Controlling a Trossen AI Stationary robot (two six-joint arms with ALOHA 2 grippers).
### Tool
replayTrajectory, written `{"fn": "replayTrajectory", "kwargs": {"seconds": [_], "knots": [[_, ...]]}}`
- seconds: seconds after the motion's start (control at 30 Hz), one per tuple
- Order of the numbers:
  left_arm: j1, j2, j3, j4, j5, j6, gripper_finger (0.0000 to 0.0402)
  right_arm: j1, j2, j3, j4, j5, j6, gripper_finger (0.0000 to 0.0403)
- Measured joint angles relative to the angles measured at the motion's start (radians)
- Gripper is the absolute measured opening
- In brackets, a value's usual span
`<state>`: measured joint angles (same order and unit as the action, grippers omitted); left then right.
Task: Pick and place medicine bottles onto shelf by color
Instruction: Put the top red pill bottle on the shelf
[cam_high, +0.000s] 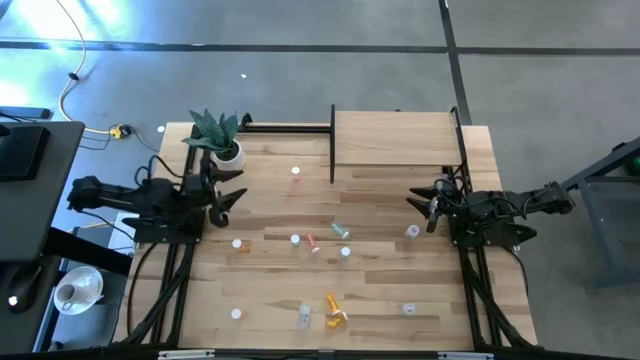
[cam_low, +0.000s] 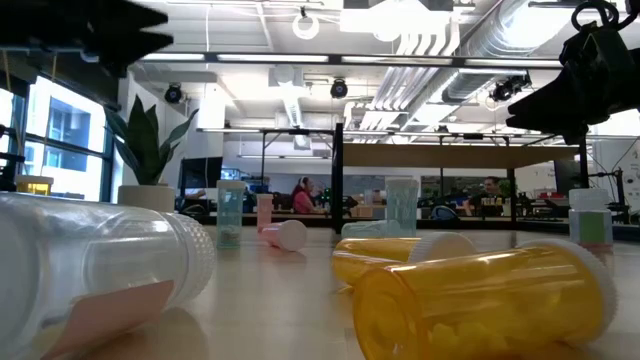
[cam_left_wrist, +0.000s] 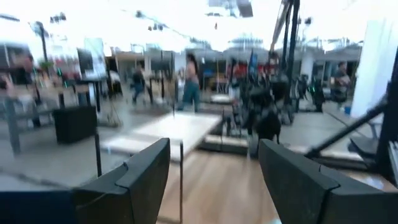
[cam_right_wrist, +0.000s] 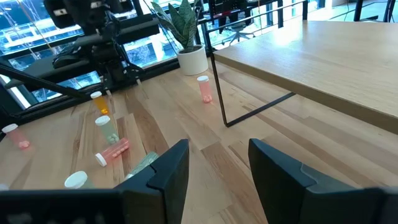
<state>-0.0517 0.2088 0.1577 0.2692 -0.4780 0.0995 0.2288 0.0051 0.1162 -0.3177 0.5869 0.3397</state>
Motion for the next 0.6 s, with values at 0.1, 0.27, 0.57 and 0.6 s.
{"fn": "replayTrajectory", "kwargs": {"seconds": [0.1,0.27,0.57,0.6], "knots": [[0.005,0.105,0.001,0.129,-0.015,0.055,0.0236,0.000,0.000,0.000,0.000,0.000,0.000,0.0158],[0.063,0.308,0.059,0.161,-0.032,0.061,0.0236,0.000,0.000,0.000,0.000,0.000,0.000,0.0158],[0.200,0.653,0.160,0.154,-0.003,0.050,0.0236,0.000,0.000,0.000,0.000,0.000,0.000,0.0158],[0.210,0.685,0.167,0.154,0.012,0.050,0.0236,0.000,0.000,0.000,0.000,0.000,0.000,0.0158]]}}
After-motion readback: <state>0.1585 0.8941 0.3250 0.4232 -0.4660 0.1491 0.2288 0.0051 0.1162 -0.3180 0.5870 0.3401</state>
